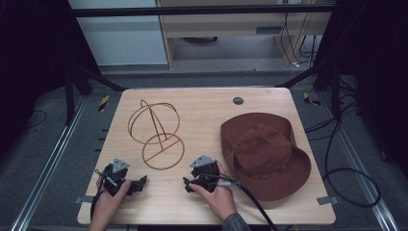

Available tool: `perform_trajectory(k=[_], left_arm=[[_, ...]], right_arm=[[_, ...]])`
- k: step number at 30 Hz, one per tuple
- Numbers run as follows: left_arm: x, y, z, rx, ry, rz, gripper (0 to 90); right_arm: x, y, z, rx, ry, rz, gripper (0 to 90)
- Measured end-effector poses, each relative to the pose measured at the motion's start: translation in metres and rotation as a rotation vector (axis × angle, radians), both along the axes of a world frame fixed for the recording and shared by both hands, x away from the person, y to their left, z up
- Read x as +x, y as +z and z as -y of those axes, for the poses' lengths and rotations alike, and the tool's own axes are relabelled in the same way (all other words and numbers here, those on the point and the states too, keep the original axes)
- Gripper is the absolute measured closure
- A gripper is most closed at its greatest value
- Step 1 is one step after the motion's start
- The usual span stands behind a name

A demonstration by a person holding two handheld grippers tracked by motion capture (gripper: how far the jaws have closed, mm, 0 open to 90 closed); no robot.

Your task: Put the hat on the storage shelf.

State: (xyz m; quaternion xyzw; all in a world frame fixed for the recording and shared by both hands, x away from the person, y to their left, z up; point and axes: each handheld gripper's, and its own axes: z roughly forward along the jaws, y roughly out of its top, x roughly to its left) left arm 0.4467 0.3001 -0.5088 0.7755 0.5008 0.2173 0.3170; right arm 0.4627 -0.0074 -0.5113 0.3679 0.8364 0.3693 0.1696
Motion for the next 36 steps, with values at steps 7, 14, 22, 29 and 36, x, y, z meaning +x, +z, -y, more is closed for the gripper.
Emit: perform_trajectory(k=[7,14,22,29,36], left_arm=[[0.0,0.0,0.0,-0.001,0.0,0.0,0.0],[0.0,0.0,0.0,-0.001,0.0,0.0,0.0],[0.0,0.0,0.0,0.0,-0.002,0.0,0.0],[0.0,0.0,0.0,-0.002,-0.003,0.002,0.0],[0.0,0.0,0.0,0.001,-0.007,-0.002,0.0]], right_arm=[[-0.001,0.0,0.0,-0.001,-0.008,-0.002,11.7],[-0.001,0.0,0.0,-0.002,-0.011,-0.002,11.6],[-0.004,0.008,-0.002,-0.075,-0.037,0.008,9.4],[-0.01,0.056,0.017,-0.036,0.034,0.026,8.8],[-0.006,0.101,0.053,-0.035,0.069,0.018,9.6]])
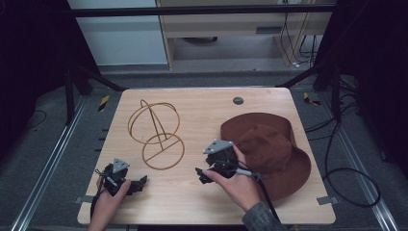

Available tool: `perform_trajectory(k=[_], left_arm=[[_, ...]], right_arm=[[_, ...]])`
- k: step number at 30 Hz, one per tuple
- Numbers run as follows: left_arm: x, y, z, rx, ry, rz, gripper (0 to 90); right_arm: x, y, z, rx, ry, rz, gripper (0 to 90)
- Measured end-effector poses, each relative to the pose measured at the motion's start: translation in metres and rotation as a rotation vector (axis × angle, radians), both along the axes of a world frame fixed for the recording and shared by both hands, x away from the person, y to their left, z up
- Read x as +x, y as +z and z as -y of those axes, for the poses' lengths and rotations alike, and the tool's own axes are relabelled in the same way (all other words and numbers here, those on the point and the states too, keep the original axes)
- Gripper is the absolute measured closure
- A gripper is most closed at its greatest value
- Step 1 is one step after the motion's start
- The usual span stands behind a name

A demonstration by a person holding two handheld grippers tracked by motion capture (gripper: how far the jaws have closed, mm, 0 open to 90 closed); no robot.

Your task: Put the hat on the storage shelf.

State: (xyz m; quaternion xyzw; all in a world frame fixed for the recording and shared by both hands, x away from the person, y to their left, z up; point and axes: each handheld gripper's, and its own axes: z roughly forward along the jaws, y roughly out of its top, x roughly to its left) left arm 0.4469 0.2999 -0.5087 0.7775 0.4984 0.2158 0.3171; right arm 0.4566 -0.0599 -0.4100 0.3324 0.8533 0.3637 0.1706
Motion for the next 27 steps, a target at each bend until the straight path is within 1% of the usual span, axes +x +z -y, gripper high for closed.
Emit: perform_trajectory(k=[2,5,7,8,9,10,12,14,16,17,18,20,22,26,27], left_arm=[[0.0,0.0,0.0,-0.001,0.0,0.001,0.0],[0.0,0.0,0.0,0.001,-0.002,-0.001,0.0],[0.0,0.0,0.0,0.001,-0.002,-0.001,0.0],[0.0,0.0,0.0,0.0,-0.002,-0.001,0.0],[0.0,0.0,0.0,0.0,-0.002,-0.001,0.0],[0.0,0.0,0.0,0.001,-0.002,0.0,0.0],[0.0,0.0,0.0,0.002,-0.003,-0.001,0.0],[0.0,0.0,0.0,0.002,-0.003,0.0,0.0],[0.0,0.0,0.0,0.0,-0.001,0.001,0.0],[0.0,0.0,0.001,-0.005,0.003,0.003,0.0],[0.0,0.0,0.0,0.0,0.0,0.0,0.0],[0.0,0.0,0.0,0.0,0.0,0.0,0.0],[0.0,0.0,0.0,0.0,0.0,0.0,0.0],[-0.001,0.0,0.0,0.001,0.0,-0.001,0.0],[-0.001,0.0,0.0,0.001,-0.001,-0.001,0.0]], right_arm=[[0.001,0.011,0.013,0.007,-0.004,-0.001,11.8],[0.003,0.025,0.029,-0.023,-0.012,-0.002,16.9],[0.005,0.036,0.044,-0.065,-0.032,-0.001,18.1],[0.006,0.04,0.051,-0.073,-0.045,0.001,18.9],[0.006,0.04,0.051,-0.073,-0.045,0.001,18.9],[0.009,0.047,0.065,-0.077,-0.076,0.014,18.9],[0.013,0.052,0.077,-0.087,-0.097,0.024,18.9],[0.016,0.057,0.087,-0.111,-0.115,0.005,18.9],[0.02,0.063,0.097,-0.107,-0.136,-0.019,18.7],[0.022,0.065,0.102,-0.102,-0.147,-0.03,17.6],[0.024,0.067,0.107,-0.1,-0.161,-0.044,16.1],[0.029,0.07,0.116,-0.102,-0.182,-0.055,15.4],[0.032,0.071,0.122,-0.104,-0.187,-0.068,14.7],[0.036,0.071,0.139,-0.113,-0.209,-0.107,14.6],[0.037,0.071,0.143,-0.109,-0.216,-0.121,14.6]])
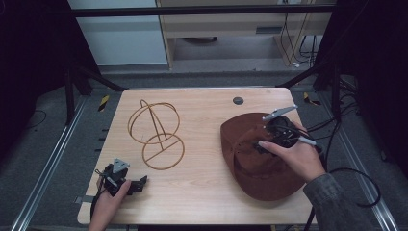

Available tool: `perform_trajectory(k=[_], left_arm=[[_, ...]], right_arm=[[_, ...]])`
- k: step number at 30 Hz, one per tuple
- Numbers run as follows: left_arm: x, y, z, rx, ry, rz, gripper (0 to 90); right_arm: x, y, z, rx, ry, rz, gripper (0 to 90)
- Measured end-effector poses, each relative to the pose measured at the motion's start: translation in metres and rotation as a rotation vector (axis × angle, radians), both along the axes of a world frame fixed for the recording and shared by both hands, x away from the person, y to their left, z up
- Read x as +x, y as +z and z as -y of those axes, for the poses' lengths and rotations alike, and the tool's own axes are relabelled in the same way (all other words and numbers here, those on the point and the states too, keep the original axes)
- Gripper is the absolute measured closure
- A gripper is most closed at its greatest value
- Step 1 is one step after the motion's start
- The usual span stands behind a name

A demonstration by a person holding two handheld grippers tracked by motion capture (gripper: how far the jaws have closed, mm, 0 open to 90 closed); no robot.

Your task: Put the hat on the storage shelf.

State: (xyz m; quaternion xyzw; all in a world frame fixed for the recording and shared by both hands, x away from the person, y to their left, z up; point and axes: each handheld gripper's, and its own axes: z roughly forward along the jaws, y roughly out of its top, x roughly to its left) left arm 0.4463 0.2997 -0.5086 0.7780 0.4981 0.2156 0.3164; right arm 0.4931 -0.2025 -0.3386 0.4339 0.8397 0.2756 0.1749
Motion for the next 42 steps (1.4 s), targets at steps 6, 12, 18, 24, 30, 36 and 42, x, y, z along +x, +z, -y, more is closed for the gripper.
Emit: perform_trajectory(k=[6,12,18,24,30,36,42], left_arm=[[0.0,0.0,0.0,-0.004,0.001,0.003,0.0],[0.0,0.0,0.0,0.0,-0.001,0.0,0.0],[0.0,0.0,0.0,0.0,-0.001,0.0,0.0],[0.0,0.0,0.0,0.0,-0.001,0.001,0.0],[0.0,0.0,0.0,0.0,-0.001,0.001,0.0],[0.0,0.0,0.0,0.001,-0.001,0.001,0.0],[0.0,0.0,0.0,0.0,-0.003,0.001,0.0]], right_arm=[[0.007,-0.004,0.022,0.009,-0.024,-0.056,13.4],[0.02,-0.01,0.037,0.02,0.003,-0.143,11.9],[0.028,-0.011,0.042,-0.013,-0.002,-0.14,13.6],[0.036,-0.014,0.038,-0.021,0.007,-0.146,13.8],[0.039,-0.02,0.032,-0.03,0.01,-0.156,14.3],[0.044,-0.027,0.026,-0.025,0.016,-0.168,18.5],[0.051,-0.038,0.018,-0.019,0.034,-0.186,19.4]])
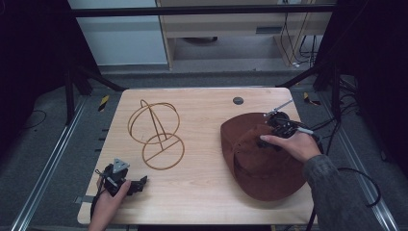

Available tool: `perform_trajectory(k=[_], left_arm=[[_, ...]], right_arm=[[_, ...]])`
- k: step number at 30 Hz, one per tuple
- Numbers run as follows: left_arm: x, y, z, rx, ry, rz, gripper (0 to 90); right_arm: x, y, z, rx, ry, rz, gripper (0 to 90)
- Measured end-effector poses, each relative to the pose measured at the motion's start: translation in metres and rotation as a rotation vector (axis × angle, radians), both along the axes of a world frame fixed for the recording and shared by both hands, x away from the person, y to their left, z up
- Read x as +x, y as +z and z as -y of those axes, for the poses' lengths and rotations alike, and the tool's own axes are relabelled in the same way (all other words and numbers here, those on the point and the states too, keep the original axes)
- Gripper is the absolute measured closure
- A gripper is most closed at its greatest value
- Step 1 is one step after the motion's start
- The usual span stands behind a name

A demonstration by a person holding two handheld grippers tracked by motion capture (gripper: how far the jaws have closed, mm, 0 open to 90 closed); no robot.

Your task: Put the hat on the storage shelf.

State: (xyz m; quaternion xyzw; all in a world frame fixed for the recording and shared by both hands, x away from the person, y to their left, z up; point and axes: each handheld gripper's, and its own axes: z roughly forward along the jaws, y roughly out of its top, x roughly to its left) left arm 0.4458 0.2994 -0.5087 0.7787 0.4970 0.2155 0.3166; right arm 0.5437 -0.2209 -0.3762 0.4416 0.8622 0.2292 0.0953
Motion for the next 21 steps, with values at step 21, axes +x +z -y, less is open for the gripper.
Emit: perform_trajectory(k=[21], left_arm=[[0.0,0.0,0.0,-0.001,-0.002,0.001,0.0]], right_arm=[[0.004,-0.021,-0.007,0.005,-0.015,-0.01,38.5]])
